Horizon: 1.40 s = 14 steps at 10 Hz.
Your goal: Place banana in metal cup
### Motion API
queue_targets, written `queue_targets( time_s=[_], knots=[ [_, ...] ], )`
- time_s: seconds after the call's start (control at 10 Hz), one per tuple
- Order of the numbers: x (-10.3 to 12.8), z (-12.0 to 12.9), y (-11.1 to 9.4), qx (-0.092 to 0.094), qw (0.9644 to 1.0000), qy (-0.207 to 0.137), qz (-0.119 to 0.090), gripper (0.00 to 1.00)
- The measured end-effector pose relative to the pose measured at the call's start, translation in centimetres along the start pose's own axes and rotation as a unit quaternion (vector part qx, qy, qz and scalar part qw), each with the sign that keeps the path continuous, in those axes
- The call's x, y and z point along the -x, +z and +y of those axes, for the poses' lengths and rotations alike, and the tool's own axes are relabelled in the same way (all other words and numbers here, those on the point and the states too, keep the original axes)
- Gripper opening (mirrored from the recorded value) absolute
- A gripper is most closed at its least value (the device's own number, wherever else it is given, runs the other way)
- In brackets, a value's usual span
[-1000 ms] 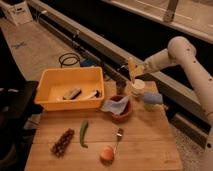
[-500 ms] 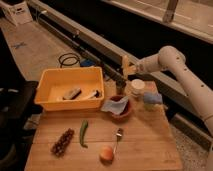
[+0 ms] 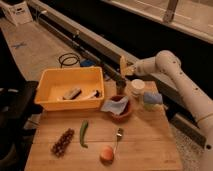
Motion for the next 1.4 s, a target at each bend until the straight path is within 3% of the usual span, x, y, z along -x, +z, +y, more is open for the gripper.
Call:
queue_targets(
  time_s=[0.3, 0.5, 0.9, 1.4],
  knots=[
    [0.0, 0.0, 0.0, 0.002, 1.0, -0.003, 0.0, 0.0],
    [-0.6, -1.0, 0.5, -0.012, 0.9996, -0.025, -0.008, 0.0],
    [-3.6, -2.0, 2.7, -0.024, 0.9995, -0.012, -0.019, 0.0],
    [-5.1, -1.8, 4.5, -0.02, 0.9995, -0.005, -0.026, 0.0]
  ],
)
